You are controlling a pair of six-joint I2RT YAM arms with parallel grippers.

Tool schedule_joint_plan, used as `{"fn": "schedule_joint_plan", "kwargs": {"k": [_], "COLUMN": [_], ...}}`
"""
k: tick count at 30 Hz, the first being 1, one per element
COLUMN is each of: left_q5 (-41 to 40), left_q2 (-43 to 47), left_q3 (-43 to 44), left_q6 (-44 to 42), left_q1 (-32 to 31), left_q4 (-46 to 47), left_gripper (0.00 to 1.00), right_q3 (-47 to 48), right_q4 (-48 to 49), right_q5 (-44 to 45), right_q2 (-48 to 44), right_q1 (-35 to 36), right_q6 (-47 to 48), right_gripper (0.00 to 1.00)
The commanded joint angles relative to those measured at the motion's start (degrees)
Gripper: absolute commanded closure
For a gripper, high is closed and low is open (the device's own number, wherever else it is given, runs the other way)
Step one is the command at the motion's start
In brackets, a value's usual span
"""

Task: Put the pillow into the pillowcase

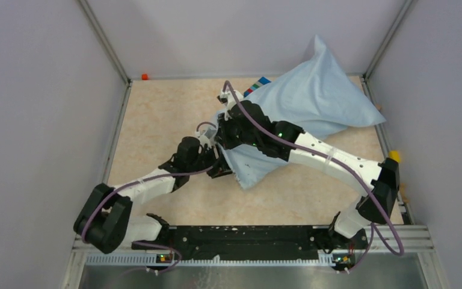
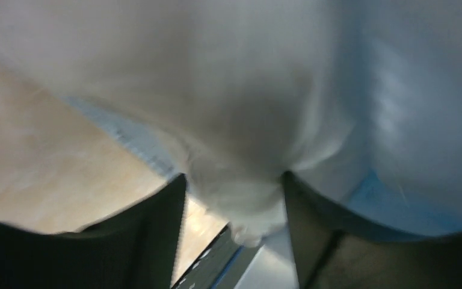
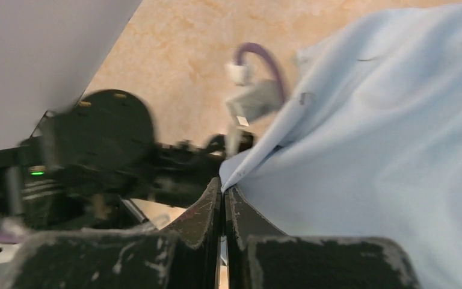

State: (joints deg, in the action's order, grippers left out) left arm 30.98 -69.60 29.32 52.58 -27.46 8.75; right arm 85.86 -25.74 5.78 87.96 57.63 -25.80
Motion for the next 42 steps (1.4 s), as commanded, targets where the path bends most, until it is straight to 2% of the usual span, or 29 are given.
{"fn": "schedule_joint_plan", "kwargs": {"k": [1, 3, 5, 8, 10, 11, 13, 14, 16, 21, 25, 29, 32, 42], "left_q5": [-3.2, -4.0, -4.7, -5.2, -6.4, -7.4, -8.8, -9.1, -8.9, -7.1, -5.7, -4.9, -4.2, -3.8], "left_q2": [-9.0, -13.2, -15.6, -15.8, -14.4, -13.7, -12.3, -11.8, -11.0, -10.3, -10.0, -10.0, -10.2, -9.3], "left_q3": [1.3, 2.3, 4.1, 5.6, 5.7, 5.6, 5.3, 5.0, 4.4, 4.7, 6.4, 7.7, 8.2, 9.0], "left_q6": [10.3, 13.0, 14.1, 13.9, 12.8, 11.9, 10.7, 10.5, 10.2, 8.4, 6.7, 5.4, 4.8, 3.4], "left_q1": [-4.0, -3.9, -3.7, -3.7, -3.7, -3.5, -2.9, -2.3, -1.1, 1.7, 2.5, 2.7, 2.8, 2.9], "left_q4": [20.6, 26.2, 26.9, 25.5, 22.6, 20.6, 17.2, 16.1, 14.6, 11.8, 9.6, 7.8, 7.1, 4.8], "left_gripper": [0.45, 0.64, 0.83, 1.0, 1.0, 1.0, 1.0, 1.0, 1.0, 1.0, 1.0, 1.0, 1.0, 1.0], "right_q3": [10.2, 11.4, 10.3, 8.1, 5.7, 4.5, 1.4, 0.0, -2.6, -10.8, -23.1, -37.3, -46.1, -64.3], "right_q4": [0.7, 1.5, 2.3, 0.2, -0.2, -0.1, -0.5, -1.2, -3.2, -8.8, -8.7, 0.9, 9.3, 37.0], "right_q5": [1.1, -1.4, -2.7, 0.9, 1.6, 1.9, 3.5, 4.9, 7.6, 12.3, 11.7, 6.3, 6.0, 3.8], "right_q2": [4.0, 5.0, 4.8, 3.3, 1.3, -0.9, -5.1, -7.4, -12.0, -22.1, -29.9, -38.3, -42.5, -43.9], "right_q1": [8.0, 9.6, 9.9, 9.5, 8.0, 6.9, 4.4, 3.1, 0.4, -8.7, -18.1, -23.4, -25.1, -33.4], "right_q6": [-0.3, -1.3, -2.2, -1.3, -1.2, -1.3, -1.3, -1.2, -1.2, -3.2, -6.9, -10.9, -14.3, -26.1], "right_gripper": [1.0, 1.0, 1.0, 1.0, 0.99, 0.78, 0.44, 0.33, 0.23, 0.18, 0.17, 0.14, 0.11, 0.09]}}
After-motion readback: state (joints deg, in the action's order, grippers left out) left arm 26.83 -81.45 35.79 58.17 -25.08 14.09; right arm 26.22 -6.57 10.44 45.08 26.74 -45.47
